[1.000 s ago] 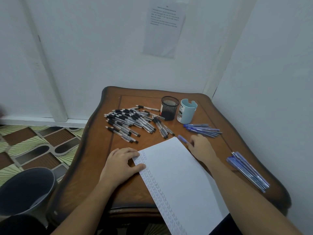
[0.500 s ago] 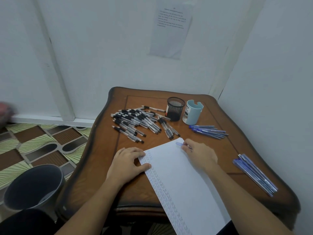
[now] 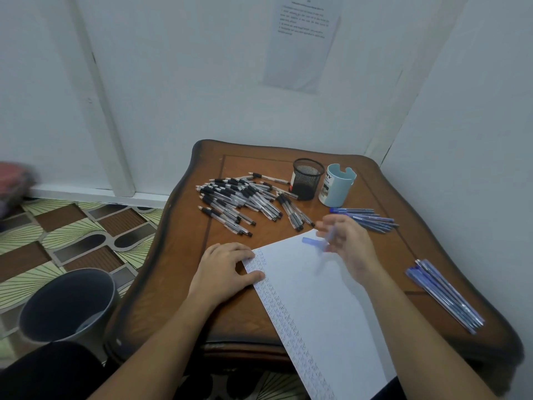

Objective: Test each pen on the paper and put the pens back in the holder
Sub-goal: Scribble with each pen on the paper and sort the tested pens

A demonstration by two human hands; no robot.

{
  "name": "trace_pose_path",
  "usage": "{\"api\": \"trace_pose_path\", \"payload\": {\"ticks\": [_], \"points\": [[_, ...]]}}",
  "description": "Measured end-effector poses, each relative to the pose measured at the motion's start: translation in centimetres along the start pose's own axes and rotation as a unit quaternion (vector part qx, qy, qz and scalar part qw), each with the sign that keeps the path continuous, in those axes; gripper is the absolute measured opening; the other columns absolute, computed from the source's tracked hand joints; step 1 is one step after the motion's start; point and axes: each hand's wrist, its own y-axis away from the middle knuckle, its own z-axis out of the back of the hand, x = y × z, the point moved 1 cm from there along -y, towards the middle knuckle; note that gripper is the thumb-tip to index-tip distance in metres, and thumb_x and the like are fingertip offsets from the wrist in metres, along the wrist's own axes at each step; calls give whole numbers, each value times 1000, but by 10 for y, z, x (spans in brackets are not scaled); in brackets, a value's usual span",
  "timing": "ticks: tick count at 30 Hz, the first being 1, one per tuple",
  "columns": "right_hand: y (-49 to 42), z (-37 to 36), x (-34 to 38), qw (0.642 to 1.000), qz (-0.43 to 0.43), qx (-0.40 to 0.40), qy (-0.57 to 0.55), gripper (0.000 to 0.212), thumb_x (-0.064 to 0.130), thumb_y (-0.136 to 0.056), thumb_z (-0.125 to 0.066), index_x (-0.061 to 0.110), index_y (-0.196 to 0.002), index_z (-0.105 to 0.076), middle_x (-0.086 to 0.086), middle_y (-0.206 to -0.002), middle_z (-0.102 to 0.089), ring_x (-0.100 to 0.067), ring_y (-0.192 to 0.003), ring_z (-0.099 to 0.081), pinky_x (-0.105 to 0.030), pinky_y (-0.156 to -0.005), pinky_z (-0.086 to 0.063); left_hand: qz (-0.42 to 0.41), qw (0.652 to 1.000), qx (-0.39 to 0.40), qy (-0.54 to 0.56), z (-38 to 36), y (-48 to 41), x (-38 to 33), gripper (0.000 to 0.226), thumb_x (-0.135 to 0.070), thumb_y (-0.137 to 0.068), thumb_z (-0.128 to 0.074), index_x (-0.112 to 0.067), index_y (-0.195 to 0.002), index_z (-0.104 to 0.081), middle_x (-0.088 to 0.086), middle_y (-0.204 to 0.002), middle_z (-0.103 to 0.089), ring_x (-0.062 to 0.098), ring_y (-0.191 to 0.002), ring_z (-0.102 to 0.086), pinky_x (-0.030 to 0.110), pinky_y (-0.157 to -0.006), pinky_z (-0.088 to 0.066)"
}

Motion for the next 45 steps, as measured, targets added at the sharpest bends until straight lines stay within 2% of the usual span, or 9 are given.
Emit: {"api": "trace_pose_path", "payload": {"ticks": [2,4,7,13,16,19,23,33,45], "points": [[5,-14,-1,993,-26,47,-107,12,19,-96,-54,12,-106,-58,-7,-109,-72,-26,-103,-67,-38,-70,-54,-1,1000,-1,1,0,0,0,55,-69,-79,-57,-34,-120,-64,-21,-127,-56,-1,-118,-46,36,-113,-24],[6,-26,-7,997,-10,56,-56,25,34,-90,-69,14,-96,-56,-8,-93,-72,-24,-90,-69,-34,-64,-53,2,1000,0,-1,0,0,-1,55,-69,-80,-57,-35,-121,-63,-22,-128,-55,-1,-120,-45,36,-114,-22],[10,-49,-18,995,-1,104,0,43,56,-90,-41,17,-98,-58,-9,-74,-63,-18,-65,-58,-27,-55,-44,6,1000,4,-2,1,0,-2,55,-68,-80,-57,-35,-123,-62,-22,-129,-54,-1,-121,-44,35,-113,-21],[4,-73,-25,988,6,157,-3,8,18,-94,-66,11,-89,-63,-8,-86,-69,-17,-83,-66,-25,-67,-51,-1,1000,-6,-5,1,1,-1,54,-67,-79,-58,-34,-121,-63,-22,-127,-55,0,-118,-44,33,-112,-21],[3,-77,-30,990,3,138,9,23,16,-84,-78,8,-75,-58,-8,-71,-65,-16,-68,-66,-36,-82,-57,-6,1000,-12,-5,0,0,1,55,-69,-78,-58,-34,-120,-64,-21,-126,-56,-1,-118,-45,35,-112,-23],[2,-82,-38,995,26,82,44,35,16,-84,-77,11,-62,-50,-6,-55,-56,-16,-56,-59,-37,-70,-53,-5,1000,-8,-3,-1,-2,2,55,-68,-78,-58,-34,-120,-64,-21,-126,-56,-1,-117,-45,35,-112,-23],[5,-85,-42,991,61,71,94,39,6,-84,-70,14,-55,-44,1,-55,-45,-1,-51,-46,-16,-54,-39,-8,1000,-10,2,-3,-2,3,55,-68,-77,-60,-33,-120,-65,-20,-126,-56,0,-116,-46,36,-112,-25],[3,-85,-46,987,66,94,108,35,8,-80,-70,16,-55,-47,-4,-57,-45,-11,-60,-49,-33,-59,-40,2,1000,-2,8,-4,-3,3,55,-67,-78,-60,-34,-122,-63,-19,-129,-56,0,-118,-44,34,-111,-22],[2,-85,-48,985,73,91,124,31,10,-84,-68,12,-60,-48,-1,-56,-48,-1,-52,-52,-24,-53,-40,-7,1000,-9,17,-3,-3,4,53,-66,-77,-63,-32,-118,-66,-17,-125,-58,2,-116,-47,41,-110,-28]]}}
